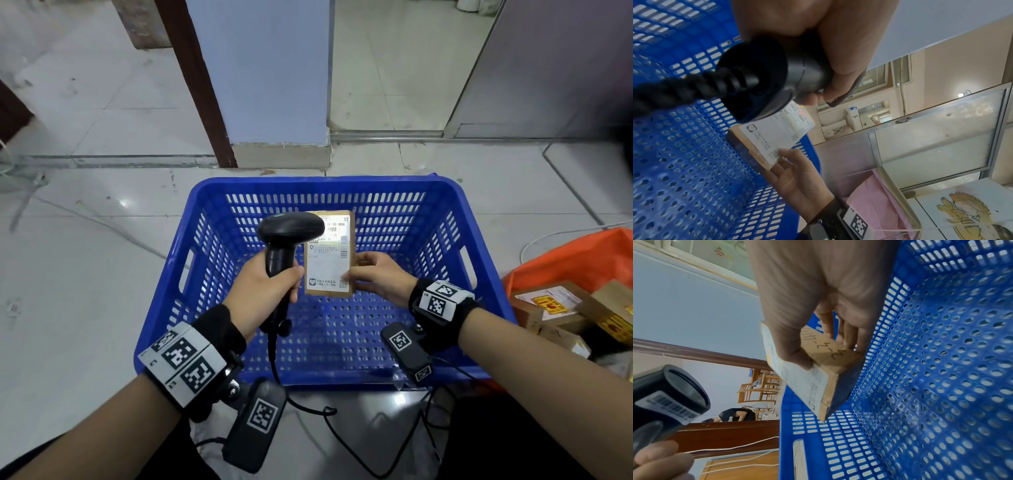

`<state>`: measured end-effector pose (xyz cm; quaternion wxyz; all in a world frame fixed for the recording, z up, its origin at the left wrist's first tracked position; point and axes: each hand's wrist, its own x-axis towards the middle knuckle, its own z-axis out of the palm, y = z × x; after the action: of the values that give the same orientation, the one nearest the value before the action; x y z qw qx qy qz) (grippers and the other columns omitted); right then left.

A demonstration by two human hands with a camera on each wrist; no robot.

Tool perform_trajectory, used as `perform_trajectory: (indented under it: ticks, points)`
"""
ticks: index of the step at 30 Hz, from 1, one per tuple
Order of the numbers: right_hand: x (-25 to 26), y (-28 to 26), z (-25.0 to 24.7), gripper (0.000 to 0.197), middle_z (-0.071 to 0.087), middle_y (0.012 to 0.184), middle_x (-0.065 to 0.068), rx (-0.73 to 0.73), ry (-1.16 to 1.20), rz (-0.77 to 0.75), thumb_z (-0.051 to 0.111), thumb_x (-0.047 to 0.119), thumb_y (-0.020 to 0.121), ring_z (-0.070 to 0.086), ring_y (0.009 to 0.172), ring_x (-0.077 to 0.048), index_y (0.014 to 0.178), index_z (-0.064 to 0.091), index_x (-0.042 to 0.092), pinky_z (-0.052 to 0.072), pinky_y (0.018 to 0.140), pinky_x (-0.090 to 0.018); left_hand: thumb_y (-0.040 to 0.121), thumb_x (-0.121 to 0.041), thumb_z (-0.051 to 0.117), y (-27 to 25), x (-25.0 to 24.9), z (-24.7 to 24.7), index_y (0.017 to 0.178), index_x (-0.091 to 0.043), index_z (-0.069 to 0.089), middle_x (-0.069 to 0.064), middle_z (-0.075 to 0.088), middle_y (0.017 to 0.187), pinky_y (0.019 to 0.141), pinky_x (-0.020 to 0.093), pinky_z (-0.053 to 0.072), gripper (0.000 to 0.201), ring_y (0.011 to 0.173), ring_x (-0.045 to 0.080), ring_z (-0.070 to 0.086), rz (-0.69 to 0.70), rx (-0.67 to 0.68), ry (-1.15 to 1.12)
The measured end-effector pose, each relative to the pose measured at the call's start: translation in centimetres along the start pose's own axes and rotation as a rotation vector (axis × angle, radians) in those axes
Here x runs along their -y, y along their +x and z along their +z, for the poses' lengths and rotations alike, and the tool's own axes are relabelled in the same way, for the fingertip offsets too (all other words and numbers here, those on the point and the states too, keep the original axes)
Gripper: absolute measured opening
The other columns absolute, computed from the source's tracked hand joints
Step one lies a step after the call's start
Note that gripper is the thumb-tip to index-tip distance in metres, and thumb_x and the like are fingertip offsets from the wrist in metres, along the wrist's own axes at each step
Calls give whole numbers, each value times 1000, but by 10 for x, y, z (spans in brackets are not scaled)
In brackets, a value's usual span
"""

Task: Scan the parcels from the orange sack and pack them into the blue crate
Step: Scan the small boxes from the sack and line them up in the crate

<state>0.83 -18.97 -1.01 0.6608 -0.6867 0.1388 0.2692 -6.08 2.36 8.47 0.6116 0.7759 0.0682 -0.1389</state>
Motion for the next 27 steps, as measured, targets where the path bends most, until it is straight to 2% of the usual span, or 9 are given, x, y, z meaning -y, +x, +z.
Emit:
perform_trajectory:
  ticks: [3,7,11,14,17,20,21,25,27]
  points:
    - [-1,2,1,44,65,117,-19,-7,-8,3,68,-9,81,67,101,-29,122,50,-10,53,95,-49,93,-11,56,-2,-1,-1,91,-7,54,5,55,63,66,28,45,5,57,14,52,-4,-3,-7]
    - [0,3,3,40,67,111,-15,5,-17,1,67,-8,83,67,96,-26,120,51,-7,54,92,-45,93,-10,56,-5,-1,-4,93,-6,55,3,54,64,65,27,46,4,57,14,52,-5,-10,-32]
    - [3,4,-4,34,69,113,-16,0,-35,34,68,-2,84,68,96,-24,115,55,-3,58,81,-33,93,-10,56,-7,-1,-14,95,-5,55,2,54,65,66,27,47,5,57,13,53,14,-27,-59]
    - [15,15,-7,28,73,107,-11,6,-86,75,68,6,86,70,87,-17,112,62,-1,56,71,-23,93,-11,57,-10,3,-27,97,-5,56,3,55,68,67,29,47,7,58,13,54,32,-70,-104]
    - [23,54,10,35,73,108,-14,-28,-140,116,71,11,83,70,85,-19,114,64,-3,57,69,-26,93,-12,58,-11,16,-44,97,-6,57,4,55,70,68,33,47,7,61,16,54,22,-113,-137]
    - [8,102,55,45,70,113,-17,-16,-234,176,73,12,79,70,98,-26,118,60,-8,58,87,-38,92,-12,59,-13,28,-62,95,-8,58,3,57,68,64,31,46,6,60,15,54,-7,-174,-162]
    - [0,117,73,45,70,113,-18,-10,-256,199,73,10,80,70,100,-27,118,59,-9,57,88,-38,91,-11,60,-12,33,-68,94,-9,58,2,57,66,61,29,45,4,58,15,54,-6,-198,-180]
    - [-52,181,132,55,67,113,-20,42,-296,256,76,10,75,70,92,-29,121,52,-6,60,66,-33,91,-8,59,-9,47,-88,92,-7,58,6,55,58,49,23,44,2,52,15,51,-2,-276,-185]
    - [-93,228,145,71,69,110,-15,47,-316,262,81,19,61,71,89,-27,123,52,-2,61,70,-39,91,-9,60,-10,53,-95,94,-7,58,7,55,58,53,26,45,4,54,15,51,3,-276,-197]
